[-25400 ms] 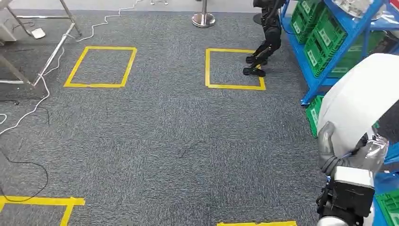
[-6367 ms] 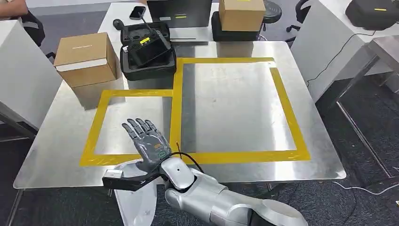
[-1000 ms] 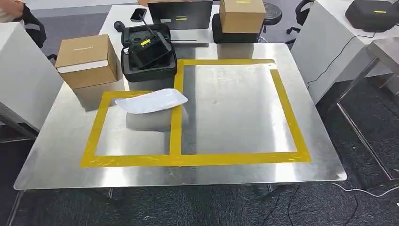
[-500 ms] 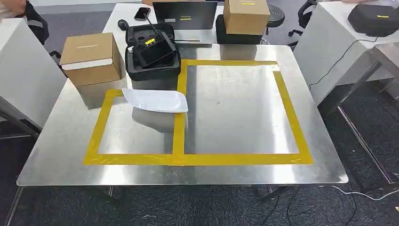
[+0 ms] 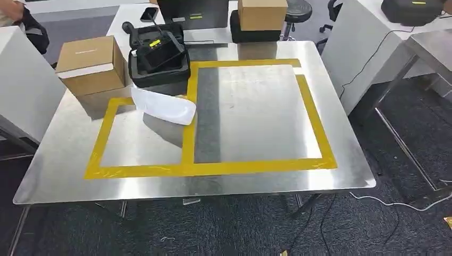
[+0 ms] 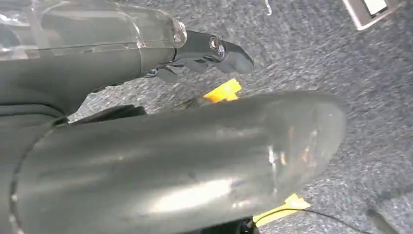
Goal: Take the parts from the cabinet and place them on the table.
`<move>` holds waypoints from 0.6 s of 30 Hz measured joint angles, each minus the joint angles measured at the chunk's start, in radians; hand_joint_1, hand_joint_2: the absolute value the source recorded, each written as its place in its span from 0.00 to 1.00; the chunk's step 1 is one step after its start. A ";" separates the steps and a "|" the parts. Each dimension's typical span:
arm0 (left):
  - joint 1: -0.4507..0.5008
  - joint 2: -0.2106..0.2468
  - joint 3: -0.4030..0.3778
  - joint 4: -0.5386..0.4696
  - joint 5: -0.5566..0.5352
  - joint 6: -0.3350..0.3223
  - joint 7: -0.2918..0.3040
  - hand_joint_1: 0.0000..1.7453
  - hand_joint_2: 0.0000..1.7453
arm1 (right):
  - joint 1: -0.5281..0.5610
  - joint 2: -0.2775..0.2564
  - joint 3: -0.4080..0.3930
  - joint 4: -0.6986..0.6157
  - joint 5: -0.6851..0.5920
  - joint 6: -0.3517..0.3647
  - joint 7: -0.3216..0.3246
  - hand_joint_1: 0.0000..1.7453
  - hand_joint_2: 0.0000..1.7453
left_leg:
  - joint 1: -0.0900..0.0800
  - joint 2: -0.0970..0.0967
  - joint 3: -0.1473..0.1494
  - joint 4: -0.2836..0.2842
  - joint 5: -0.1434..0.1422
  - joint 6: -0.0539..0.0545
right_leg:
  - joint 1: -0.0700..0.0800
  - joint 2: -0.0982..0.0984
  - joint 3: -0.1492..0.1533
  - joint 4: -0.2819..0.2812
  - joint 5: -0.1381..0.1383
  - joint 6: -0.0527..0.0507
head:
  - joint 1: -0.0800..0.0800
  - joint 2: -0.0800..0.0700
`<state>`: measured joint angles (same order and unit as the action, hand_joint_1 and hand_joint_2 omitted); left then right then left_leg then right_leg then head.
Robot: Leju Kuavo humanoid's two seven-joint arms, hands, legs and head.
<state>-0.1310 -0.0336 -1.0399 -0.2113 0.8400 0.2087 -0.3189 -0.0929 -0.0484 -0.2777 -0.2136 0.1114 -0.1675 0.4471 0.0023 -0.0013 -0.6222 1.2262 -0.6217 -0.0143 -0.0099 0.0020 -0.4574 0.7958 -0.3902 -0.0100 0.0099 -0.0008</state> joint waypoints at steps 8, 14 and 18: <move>-0.006 -0.001 -0.008 -0.001 -0.003 0.000 0.004 0.00 0.00 | 0.000 0.003 0.004 0.003 -0.008 0.010 -0.002 0.00 1.00 | -0.004 -0.003 0.259 -0.418 0.144 0.020 | -0.006 0.009 -0.026 0.015 0.034 0.038 | -0.013 0.000; -0.009 -0.001 -0.010 -0.002 -0.003 -0.003 0.004 0.00 0.00 | 0.002 0.005 0.008 0.006 -0.007 0.016 -0.005 0.00 1.00 | -0.004 -0.001 0.199 -0.419 0.195 0.054 | -0.007 0.002 -0.145 0.304 -0.179 0.058 | 0.022 0.000; -0.008 -0.001 -0.014 -0.002 -0.003 -0.003 0.005 0.00 0.00 | 0.002 0.010 0.009 0.007 -0.007 0.019 -0.012 0.00 1.00 | -0.018 -0.001 0.160 -0.412 0.221 0.058 | -0.002 0.002 -0.111 0.370 -0.179 0.042 | 0.043 0.000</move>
<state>-0.1389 -0.0347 -1.0540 -0.2129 0.8366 0.2052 -0.3143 -0.0909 -0.0381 -0.2686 -0.2068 0.1041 -0.1481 0.4349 -0.0153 -0.0026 -0.4620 0.8143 -0.4005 0.0435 -0.0115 0.0045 -0.5685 1.1654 -0.5688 0.0322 0.0526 -0.0008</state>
